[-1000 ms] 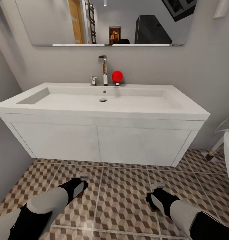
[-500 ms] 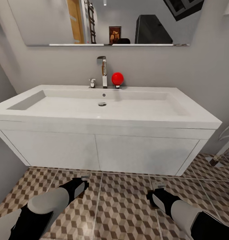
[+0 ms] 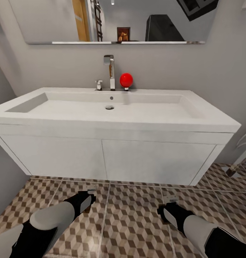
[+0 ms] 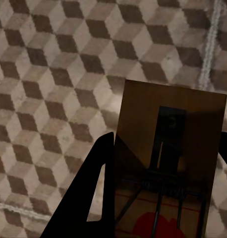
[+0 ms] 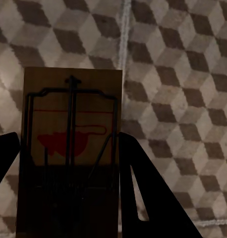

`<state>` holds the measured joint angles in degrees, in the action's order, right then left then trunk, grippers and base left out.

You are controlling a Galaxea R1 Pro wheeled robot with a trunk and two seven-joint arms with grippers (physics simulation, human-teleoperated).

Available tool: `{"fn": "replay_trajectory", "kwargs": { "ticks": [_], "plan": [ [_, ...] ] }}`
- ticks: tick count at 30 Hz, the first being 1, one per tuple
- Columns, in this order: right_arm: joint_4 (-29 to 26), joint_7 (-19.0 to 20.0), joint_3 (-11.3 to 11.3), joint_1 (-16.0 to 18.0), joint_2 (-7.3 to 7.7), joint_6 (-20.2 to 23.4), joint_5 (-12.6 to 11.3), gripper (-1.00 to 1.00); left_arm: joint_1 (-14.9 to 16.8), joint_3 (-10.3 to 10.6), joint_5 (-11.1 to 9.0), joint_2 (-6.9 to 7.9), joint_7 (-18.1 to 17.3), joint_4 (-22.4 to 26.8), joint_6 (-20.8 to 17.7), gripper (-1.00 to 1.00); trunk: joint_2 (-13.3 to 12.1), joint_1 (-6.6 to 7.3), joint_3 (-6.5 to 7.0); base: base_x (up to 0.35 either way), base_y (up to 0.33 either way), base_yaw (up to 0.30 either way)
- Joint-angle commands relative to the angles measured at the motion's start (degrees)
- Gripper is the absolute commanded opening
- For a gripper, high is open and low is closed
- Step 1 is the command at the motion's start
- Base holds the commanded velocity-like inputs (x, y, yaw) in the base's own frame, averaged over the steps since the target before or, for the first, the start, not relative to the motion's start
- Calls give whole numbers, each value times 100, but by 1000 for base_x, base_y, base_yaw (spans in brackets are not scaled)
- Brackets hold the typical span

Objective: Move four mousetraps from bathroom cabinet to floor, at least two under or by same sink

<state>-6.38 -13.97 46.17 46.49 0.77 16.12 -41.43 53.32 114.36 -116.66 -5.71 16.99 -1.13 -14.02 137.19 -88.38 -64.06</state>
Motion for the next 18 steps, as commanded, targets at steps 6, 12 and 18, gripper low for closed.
{"fn": "replay_trajectory", "kwargs": {
  "ticks": [6,12,18],
  "plan": [
    [18,-96,-743,0,19,4,-81,-100,2,51,-22,-9,2,34,-38,-100,244,-131,-113,0,0,0],
    [31,-143,-897,0,8,-90,-83,-100,2,60,-14,-11,-5,286,-39,-100,485,-263,-220,0,0,0],
    [32,-149,-892,0,-26,-62,-93,-100,222,50,-16,-215,-19,327,-67,-100,609,-337,-341,0,0,0]
  ]
}}
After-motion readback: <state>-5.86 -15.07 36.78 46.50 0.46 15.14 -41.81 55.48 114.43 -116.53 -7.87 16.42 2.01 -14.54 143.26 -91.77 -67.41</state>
